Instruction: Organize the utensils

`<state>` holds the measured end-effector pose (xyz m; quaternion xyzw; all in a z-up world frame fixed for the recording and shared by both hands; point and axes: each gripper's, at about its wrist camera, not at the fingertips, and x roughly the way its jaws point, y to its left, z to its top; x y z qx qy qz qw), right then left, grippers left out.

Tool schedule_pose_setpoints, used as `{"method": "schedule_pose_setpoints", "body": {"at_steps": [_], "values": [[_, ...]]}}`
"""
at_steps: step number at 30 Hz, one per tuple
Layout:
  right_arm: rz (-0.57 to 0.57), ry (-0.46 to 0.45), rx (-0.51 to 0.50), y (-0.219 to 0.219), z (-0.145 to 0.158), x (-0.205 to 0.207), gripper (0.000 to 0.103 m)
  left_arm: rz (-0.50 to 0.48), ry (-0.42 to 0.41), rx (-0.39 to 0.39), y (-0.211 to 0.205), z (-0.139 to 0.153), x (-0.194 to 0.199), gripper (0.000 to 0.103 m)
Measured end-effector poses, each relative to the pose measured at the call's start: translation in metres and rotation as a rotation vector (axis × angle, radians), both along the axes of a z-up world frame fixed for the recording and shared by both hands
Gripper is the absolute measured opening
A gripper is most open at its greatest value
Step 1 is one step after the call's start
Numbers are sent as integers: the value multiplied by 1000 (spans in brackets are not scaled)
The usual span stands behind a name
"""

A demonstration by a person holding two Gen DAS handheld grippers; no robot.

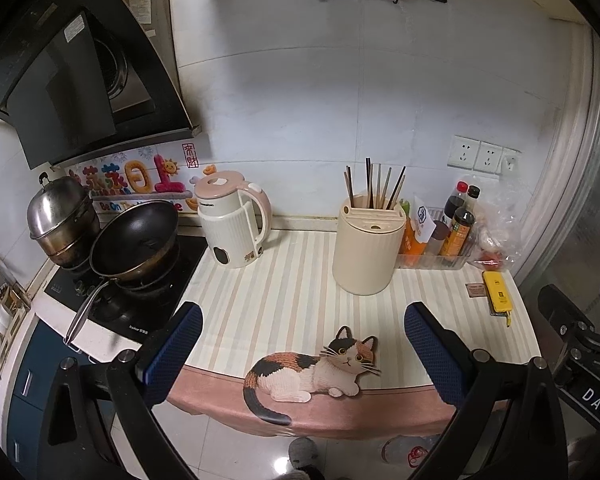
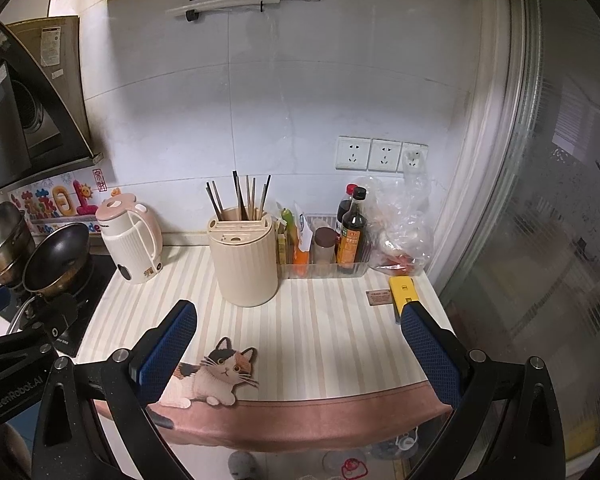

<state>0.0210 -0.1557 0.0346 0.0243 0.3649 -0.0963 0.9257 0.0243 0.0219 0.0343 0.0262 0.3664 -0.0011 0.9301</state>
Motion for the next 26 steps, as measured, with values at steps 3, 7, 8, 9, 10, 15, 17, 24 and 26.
{"method": "schedule_pose_setpoints", "body": {"at_steps": [3, 7, 8, 9, 10, 15, 17, 24, 26], "values": [[1, 0, -1, 0, 0, -1, 103, -2, -2, 2, -1, 1, 0, 103], [1, 0, -2, 0, 1, -1, 103, -2, -2, 1, -1, 1, 0, 103], [1, -1, -3, 0, 1, -1, 103, -1, -2, 1, -1, 1, 0, 103], [0, 0, -1, 0, 1, -1, 103, -1, -2, 1, -1, 1, 0, 103], [0, -1, 0, 1, 1, -1, 103, -2, -2, 1, -1, 1, -1, 103], [0, 0, -2, 1, 1, -1, 103, -2, -2, 0, 0, 1, -1, 103], [1, 0, -1, 1, 1, -1, 103, -4, -2, 0, 0, 1, -1, 103], [2, 3, -1, 0, 3, -4, 103, 1, -10, -1, -4, 5, -2, 103], [1, 2, -3, 0, 3, -4, 103, 2, -11, -3, -7, 6, -3, 103]]}}
